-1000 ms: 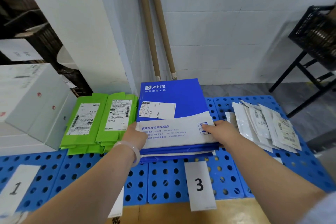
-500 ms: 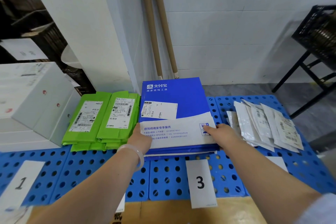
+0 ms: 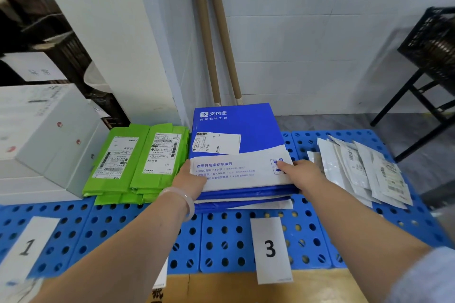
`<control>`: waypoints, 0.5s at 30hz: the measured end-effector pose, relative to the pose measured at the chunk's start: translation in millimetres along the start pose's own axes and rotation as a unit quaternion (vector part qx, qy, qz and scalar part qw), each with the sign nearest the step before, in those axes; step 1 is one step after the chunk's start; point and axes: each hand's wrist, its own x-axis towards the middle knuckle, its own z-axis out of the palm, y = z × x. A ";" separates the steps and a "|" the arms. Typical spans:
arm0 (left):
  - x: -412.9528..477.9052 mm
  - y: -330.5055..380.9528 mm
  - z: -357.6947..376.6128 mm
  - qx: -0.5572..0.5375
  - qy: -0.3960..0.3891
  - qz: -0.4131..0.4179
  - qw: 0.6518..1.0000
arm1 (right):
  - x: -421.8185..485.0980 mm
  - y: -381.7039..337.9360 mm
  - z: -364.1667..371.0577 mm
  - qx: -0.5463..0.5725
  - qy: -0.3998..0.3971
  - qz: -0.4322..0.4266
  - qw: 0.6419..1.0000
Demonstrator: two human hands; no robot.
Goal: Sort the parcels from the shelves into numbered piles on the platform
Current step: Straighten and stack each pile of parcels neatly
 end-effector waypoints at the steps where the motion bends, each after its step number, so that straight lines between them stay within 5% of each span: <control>1: 0.8 1.5 -0.1 0.004 0.000 0.007 1.000 | 0.0 0.4 0.2 0.005 -0.001 0.002 1.000; 15: -4.3 0.4 -0.4 0.024 -0.008 0.025 0.999 | -1.1 11.0 2.6 0.028 0.002 -0.026 0.999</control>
